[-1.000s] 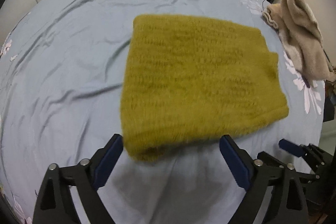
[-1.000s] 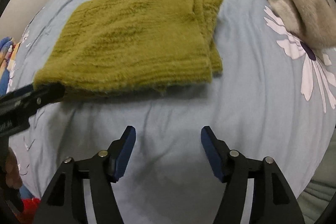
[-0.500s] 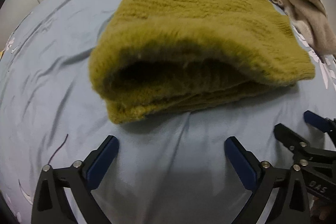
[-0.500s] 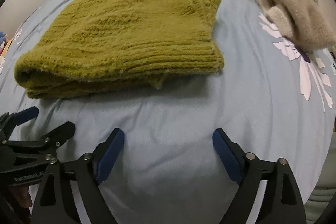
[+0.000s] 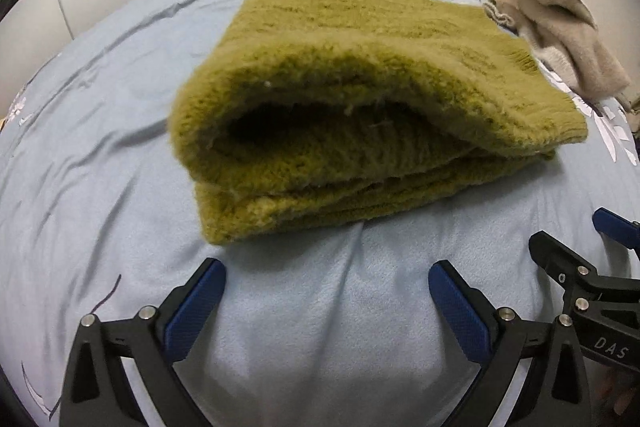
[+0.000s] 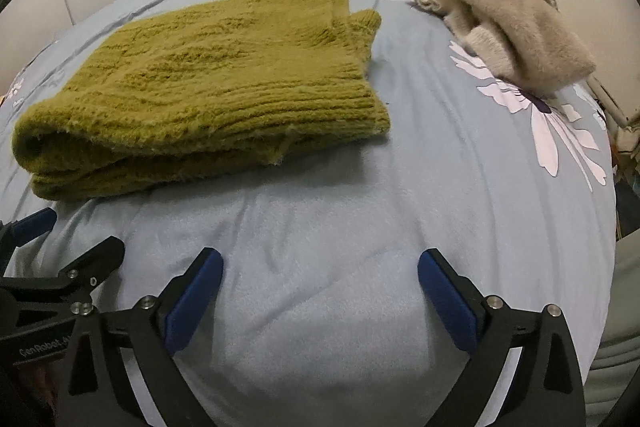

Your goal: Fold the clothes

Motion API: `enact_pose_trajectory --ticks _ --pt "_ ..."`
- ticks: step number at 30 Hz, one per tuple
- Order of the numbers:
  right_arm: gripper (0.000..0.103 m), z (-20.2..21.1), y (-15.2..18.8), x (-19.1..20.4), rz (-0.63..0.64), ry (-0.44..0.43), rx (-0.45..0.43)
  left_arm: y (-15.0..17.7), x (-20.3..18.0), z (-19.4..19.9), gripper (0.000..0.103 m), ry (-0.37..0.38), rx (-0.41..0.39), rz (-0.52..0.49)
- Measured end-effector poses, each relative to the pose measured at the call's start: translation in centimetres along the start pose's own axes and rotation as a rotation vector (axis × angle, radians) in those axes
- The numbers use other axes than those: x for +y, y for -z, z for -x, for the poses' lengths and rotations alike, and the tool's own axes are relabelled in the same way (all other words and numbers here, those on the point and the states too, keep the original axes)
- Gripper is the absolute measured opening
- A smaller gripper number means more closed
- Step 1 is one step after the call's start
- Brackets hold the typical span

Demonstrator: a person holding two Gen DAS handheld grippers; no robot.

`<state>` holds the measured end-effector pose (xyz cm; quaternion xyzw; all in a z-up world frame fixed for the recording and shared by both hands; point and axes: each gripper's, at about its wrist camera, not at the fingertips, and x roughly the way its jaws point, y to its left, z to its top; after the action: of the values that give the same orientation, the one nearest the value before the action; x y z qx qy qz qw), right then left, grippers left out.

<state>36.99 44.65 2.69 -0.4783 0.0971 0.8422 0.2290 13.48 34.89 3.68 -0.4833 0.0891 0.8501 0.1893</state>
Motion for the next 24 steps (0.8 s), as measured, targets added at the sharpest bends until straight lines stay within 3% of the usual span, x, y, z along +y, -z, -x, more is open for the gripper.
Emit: enact_pose_trajectory --ticks 8,24 --pt "0.1 0.1 2.4 0.3 -0.026 0.028 -0.064 0.5 1.1 0.8 0.103 -0.016 -0.046 0.023" --pt "0.1 0.2 0.8 1.0 0.004 0.048 -0.112 2.3 0.9 0.2 0.103 -0.053 -0.091 0.062"
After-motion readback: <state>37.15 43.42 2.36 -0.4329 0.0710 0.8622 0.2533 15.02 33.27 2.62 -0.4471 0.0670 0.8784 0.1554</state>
